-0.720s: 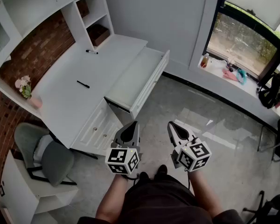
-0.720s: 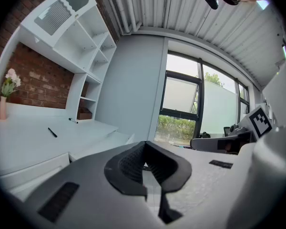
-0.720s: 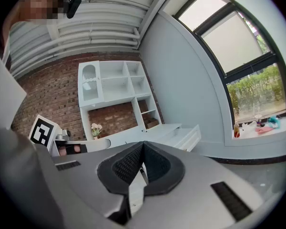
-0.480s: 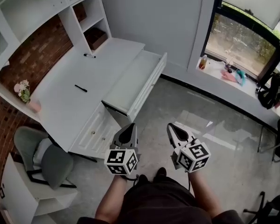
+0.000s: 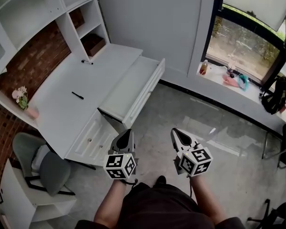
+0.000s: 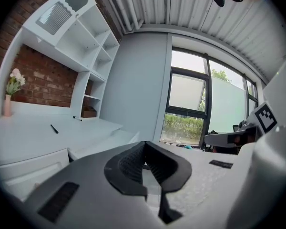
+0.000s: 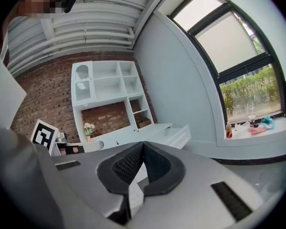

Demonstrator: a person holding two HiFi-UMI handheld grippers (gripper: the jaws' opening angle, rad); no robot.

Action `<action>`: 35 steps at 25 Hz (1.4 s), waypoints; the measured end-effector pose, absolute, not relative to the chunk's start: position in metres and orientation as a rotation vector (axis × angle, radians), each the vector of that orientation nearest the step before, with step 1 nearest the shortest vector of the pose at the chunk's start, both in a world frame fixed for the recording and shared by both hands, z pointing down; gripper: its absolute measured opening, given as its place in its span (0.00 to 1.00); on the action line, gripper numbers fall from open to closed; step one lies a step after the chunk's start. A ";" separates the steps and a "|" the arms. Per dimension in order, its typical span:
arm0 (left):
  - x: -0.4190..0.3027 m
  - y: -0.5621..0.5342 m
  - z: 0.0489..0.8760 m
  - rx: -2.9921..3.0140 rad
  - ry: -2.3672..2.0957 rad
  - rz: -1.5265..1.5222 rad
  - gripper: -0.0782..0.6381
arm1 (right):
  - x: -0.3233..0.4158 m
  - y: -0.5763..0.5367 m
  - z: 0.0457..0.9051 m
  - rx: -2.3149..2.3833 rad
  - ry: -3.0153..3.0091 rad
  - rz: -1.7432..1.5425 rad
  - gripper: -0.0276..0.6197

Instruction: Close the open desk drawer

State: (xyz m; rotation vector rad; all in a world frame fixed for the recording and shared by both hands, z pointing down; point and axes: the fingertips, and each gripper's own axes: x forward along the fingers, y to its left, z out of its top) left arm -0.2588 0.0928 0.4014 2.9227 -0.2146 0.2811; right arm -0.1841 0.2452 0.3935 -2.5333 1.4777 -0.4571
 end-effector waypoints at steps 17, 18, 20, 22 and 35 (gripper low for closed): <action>-0.180 0.065 0.420 2.919 -0.227 0.316 0.12 | -0.118 0.217 0.407 -2.521 1.486 -0.488 0.05; -0.170 0.059 0.422 2.919 -0.224 0.322 0.12 | -0.109 0.212 0.410 -2.522 1.486 -0.493 0.05; -0.147 0.048 0.429 2.916 -0.212 0.346 0.12 | -0.086 0.200 0.415 -2.533 1.479 -0.505 0.05; -0.122 0.034 0.436 2.905 -0.202 0.369 0.12 | -0.059 0.186 0.419 -2.545 1.459 -0.520 0.05; -0.015 -0.061 0.468 2.840 -0.192 0.496 0.12 | 0.060 0.073 0.446 -2.558 1.476 -0.698 0.05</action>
